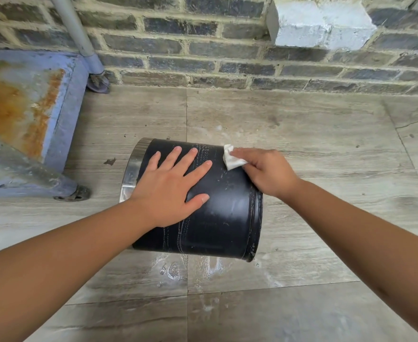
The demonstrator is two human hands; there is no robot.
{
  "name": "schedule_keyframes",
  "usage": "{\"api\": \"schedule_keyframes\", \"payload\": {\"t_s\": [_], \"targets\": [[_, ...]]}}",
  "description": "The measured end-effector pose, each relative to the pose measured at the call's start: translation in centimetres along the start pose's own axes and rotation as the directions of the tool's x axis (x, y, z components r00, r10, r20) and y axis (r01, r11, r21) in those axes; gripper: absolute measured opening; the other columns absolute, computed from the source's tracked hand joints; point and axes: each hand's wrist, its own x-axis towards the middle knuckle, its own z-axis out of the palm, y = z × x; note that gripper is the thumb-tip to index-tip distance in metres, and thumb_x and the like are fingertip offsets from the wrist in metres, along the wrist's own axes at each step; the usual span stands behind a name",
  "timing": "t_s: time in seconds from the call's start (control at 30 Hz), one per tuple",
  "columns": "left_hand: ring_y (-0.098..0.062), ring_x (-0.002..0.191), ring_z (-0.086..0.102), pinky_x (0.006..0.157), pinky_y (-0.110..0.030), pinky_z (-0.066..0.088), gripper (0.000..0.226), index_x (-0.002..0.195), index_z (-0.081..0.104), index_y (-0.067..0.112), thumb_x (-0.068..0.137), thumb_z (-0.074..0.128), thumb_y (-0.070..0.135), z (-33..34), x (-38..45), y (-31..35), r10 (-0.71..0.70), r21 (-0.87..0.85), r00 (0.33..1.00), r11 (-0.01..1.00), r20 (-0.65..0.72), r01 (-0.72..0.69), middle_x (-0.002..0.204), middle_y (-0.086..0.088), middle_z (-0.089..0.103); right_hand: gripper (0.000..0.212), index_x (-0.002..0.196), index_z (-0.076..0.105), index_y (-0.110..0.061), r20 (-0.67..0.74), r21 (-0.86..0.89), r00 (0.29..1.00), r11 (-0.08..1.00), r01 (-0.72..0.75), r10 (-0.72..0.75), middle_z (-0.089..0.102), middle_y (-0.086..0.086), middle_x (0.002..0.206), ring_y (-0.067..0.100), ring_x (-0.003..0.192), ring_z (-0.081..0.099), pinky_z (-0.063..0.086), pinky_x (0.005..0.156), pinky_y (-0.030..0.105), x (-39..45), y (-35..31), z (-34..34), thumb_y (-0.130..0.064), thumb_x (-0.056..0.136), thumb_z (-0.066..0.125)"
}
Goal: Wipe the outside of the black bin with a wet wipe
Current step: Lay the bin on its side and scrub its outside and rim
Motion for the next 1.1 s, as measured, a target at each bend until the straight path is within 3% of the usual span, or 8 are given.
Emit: {"api": "schedule_keyframes", "payload": {"t_s": [0.2,0.5,0.57,0.7,0.8,0.87,1.0,1.1], "targets": [[-0.031,0.149,0.01,0.116,-0.059,0.014,0.071,0.151,0.001,0.042,0.087,0.008,0.073,-0.2,0.4,-0.1,0.013,0.008,1.0,1.0,0.025,-0.013,0.164,-0.001,0.01,0.042,0.122,0.063,-0.002,-0.032,-0.175,0.963,0.95,0.259,-0.268,0.067,0.014,0.122,0.031,0.115,0.062,0.048,0.099,0.044,-3.8,-2.0,0.7,0.006,0.082,0.058],[-0.031,0.149,0.01,0.116,-0.059,0.014,0.064,0.151,0.0,0.041,0.09,0.005,0.061,-0.9,0.9,-0.4,0.017,-0.011,0.998,1.0,0.061,-0.017,0.164,-0.001,0.009,0.039,0.123,0.064,-0.012,0.062,-0.116,0.855,0.847,0.518,-0.515,0.066,0.006,0.125,0.022,0.117,0.061,0.045,0.102,0.039,-10.5,-5.7,6.6,-0.011,0.084,0.061],[-0.029,0.15,0.008,0.117,-0.058,0.014,0.063,0.152,0.001,0.039,0.091,0.006,0.057,-1.1,1.3,-0.5,0.029,-0.018,0.997,0.999,0.078,-0.028,0.164,-0.001,0.008,0.037,0.12,0.065,-0.015,0.204,-0.077,0.817,0.823,0.562,-0.539,0.068,0.003,0.123,0.02,0.116,0.062,0.049,0.1,0.037,-11.9,-6.3,7.8,-0.013,0.083,0.061],[-0.021,0.15,0.012,0.119,-0.051,0.012,0.058,0.151,0.026,0.024,0.097,0.029,0.045,-1.9,1.2,-2.0,0.047,-0.155,0.998,0.987,0.03,-0.042,0.162,-0.002,0.021,0.032,0.11,0.068,-0.013,0.405,0.221,0.824,0.917,0.333,-0.397,0.072,0.004,0.102,0.022,0.093,0.067,0.056,0.076,0.035,-12.7,-7.2,7.3,-0.007,0.084,0.052],[-0.024,0.146,0.026,0.117,-0.053,0.02,0.048,0.141,0.046,0.018,0.097,0.043,0.036,-1.9,-1.3,-5.4,-0.061,-0.164,0.996,0.985,-0.071,0.048,0.153,-0.006,0.04,0.021,0.091,0.072,-0.023,0.189,0.572,0.977,0.819,-0.028,-0.098,0.068,-0.012,0.078,0.001,0.069,0.062,0.048,0.064,0.016,-10.0,-8.0,4.6,-0.015,0.083,0.055],[-0.033,0.141,0.033,0.112,-0.057,0.029,0.047,0.136,0.052,0.013,0.096,0.042,0.035,-1.4,-4.0,-6.8,-0.081,-0.155,0.991,0.986,-0.109,0.064,0.148,-0.013,0.045,0.018,0.082,0.07,-0.031,0.095,0.736,0.99,0.661,-0.143,0.107,0.065,-0.018,0.074,-0.003,0.067,0.057,0.042,0.06,0.01,-6.1,-7.7,2.2,-0.019,0.081,0.057],[-0.036,0.133,0.043,0.108,-0.049,0.039,0.053,0.139,0.048,0.004,0.095,0.038,0.033,0.8,-8.5,-6.9,-0.03,-0.259,0.995,0.966,-0.096,0.004,0.149,-0.019,0.039,0.01,0.079,0.068,-0.019,-0.031,0.809,0.93,0.556,-0.191,0.365,0.06,0.007,0.079,0.019,0.073,0.05,0.037,0.068,0.032,3.0,-6.0,-0.3,-0.02,0.076,0.059],[-0.031,0.137,0.04,0.111,-0.036,0.033,0.055,0.143,0.042,0.001,0.096,0.035,0.029,2.1,-9.0,-6.5,-0.036,-0.336,0.993,0.942,-0.111,-0.004,0.157,-0.018,0.026,0.008,0.072,0.06,-0.018,-0.068,0.675,0.903,0.686,-0.271,0.424,0.054,0.004,0.069,0.018,0.065,0.047,0.035,0.061,0.032,7.3,-4.0,0.4,-0.02,0.08,0.059]]}}
